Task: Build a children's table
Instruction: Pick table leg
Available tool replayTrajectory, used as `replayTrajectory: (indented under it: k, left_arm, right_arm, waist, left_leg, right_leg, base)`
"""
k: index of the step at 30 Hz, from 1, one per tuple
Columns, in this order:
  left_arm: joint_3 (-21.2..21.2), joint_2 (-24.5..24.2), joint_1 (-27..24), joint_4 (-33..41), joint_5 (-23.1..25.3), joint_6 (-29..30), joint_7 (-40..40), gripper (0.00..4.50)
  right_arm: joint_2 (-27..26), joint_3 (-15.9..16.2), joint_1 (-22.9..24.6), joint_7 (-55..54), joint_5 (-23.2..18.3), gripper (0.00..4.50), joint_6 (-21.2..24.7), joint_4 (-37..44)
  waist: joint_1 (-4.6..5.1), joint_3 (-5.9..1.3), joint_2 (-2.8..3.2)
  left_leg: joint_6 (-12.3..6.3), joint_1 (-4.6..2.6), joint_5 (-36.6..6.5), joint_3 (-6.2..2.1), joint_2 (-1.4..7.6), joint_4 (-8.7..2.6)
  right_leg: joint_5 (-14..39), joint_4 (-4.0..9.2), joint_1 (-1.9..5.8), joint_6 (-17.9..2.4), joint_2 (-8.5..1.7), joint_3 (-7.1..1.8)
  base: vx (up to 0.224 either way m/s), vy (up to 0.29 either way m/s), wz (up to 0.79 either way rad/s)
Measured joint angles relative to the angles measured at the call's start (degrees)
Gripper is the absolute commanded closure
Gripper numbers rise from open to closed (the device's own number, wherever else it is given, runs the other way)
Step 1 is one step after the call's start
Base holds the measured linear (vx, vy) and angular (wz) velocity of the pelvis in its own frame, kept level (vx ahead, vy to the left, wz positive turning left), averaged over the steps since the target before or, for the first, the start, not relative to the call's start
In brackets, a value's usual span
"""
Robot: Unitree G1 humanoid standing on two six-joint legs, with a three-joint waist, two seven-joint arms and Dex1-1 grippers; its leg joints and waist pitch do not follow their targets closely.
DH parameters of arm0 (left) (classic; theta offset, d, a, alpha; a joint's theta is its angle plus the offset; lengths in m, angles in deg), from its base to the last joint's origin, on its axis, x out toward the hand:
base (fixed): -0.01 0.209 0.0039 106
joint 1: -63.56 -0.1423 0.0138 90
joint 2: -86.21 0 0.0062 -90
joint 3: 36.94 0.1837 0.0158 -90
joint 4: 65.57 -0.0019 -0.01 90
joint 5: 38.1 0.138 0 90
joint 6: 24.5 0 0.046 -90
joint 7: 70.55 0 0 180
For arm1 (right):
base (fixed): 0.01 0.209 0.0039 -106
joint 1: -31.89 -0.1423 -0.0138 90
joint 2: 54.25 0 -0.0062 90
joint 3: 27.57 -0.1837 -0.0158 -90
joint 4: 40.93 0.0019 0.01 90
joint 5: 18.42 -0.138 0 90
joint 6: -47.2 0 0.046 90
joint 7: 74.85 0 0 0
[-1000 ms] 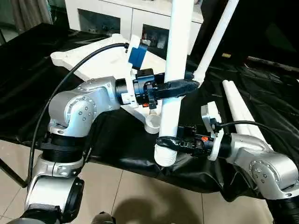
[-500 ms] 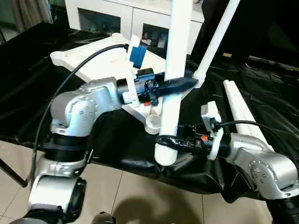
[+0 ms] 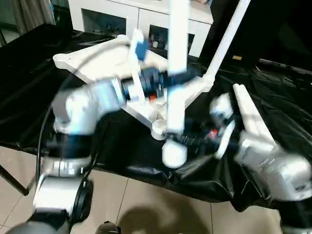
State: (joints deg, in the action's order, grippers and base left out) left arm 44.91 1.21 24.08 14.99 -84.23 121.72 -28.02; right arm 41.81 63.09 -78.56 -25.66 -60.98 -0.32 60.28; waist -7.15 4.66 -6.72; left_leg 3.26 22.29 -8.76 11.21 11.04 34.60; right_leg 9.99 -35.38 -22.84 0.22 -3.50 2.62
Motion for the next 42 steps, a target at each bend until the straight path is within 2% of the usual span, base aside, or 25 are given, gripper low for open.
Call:
replayTrajectory:
  k: [6,10,12,14,17,21,35,42]
  left_arm:
    - [-2.29,0.46,0.00,-0.54,-3.49,3.34,-0.39,2.73]
    - [-2.19,0.11,0.00,-0.37,-4.17,4.80,-0.13,2.73]
    - [-0.40,-1.26,-0.27,0.83,-3.55,4.52,1.21,2.73]
    - [3.20,-3.97,-1.00,3.54,-1.57,3.35,3.83,2.73]
    - [6.62,-5.43,-1.71,5.81,0.05,2.51,6.17,2.73]
    - [9.00,-5.63,-1.85,6.48,0.94,2.10,7.37,2.73]
    - [11.53,-6.67,-1.85,7.51,1.54,0.66,10.44,2.73]
    - [11.52,-6.63,-1.87,7.55,1.53,0.58,10.44,2.73]
  right_arm:
    - [0.00,-1.59,-0.18,-0.65,-3.88,1.62,3.67,1.26]
    - [0.19,-2.39,-0.80,-0.63,-6.11,1.62,6.05,1.69]
    - [1.09,-2.25,-0.87,-0.45,-6.38,1.62,6.28,1.88]
    - [2.24,-2.17,-0.86,-0.12,-6.27,1.62,6.30,2.17]
    - [2.97,-1.53,-0.87,0.19,-6.23,1.62,6.79,2.30]
    - [3.43,0.02,-1.20,0.48,-5.41,1.62,7.36,2.37]
    - [5.54,6.59,-2.81,2.50,-0.78,1.62,7.27,1.01]
    - [5.53,8.23,-2.79,3.09,0.79,1.62,6.40,0.92]
  waist:
    - [-0.41,-0.01,-0.01]
    - [-0.94,-0.01,-0.01]
    - [-1.00,-0.01,-0.02]
    - [-1.04,-0.02,-0.02]
    - [-1.13,-0.08,-0.11]
    - [-1.05,-0.21,-0.31]
    - [-1.04,-0.43,-0.64]
    - [-1.04,-0.43,-0.65]
  left_leg:
    - [0.00,0.01,0.00,0.00,0.00,0.00]
    - [0.00,0.01,0.00,0.00,0.00,0.00]
    - [0.00,0.01,0.00,0.00,0.00,-0.01]
    - [0.00,0.00,0.00,0.00,0.00,-0.02]
    - [0.00,0.01,0.00,0.00,0.00,-0.02]
    - [0.01,0.00,0.00,0.01,0.00,-0.01]
    - [0.01,0.00,0.00,0.01,0.00,-0.01]
    - [0.01,0.00,0.00,0.01,0.00,-0.01]
  right_leg:
    - [-0.03,0.00,-0.01,-0.05,0.00,0.00]
    - [-0.02,0.00,-0.02,-0.02,0.00,0.00]
    - [0.00,0.01,-0.02,0.00,0.00,0.00]
    - [0.02,0.01,-0.01,0.04,0.00,-0.01]
    - [0.03,0.01,-0.01,0.05,-0.01,-0.01]
    - [0.03,0.01,-0.01,0.05,-0.01,0.00]
    - [0.03,0.03,-0.01,0.07,-0.02,0.00]
    - [0.03,0.02,-0.02,0.07,-0.02,0.00]
  base:
    - [0.000,0.000,0.00]
    - [0.000,0.000,0.00]
    - [0.000,0.000,0.00]
    - [0.000,0.000,0.00]
    - [0.000,0.000,0.00]
    - [0.000,0.000,0.00]
    - [0.000,0.000,0.00]
    - [0.000,0.000,0.00]
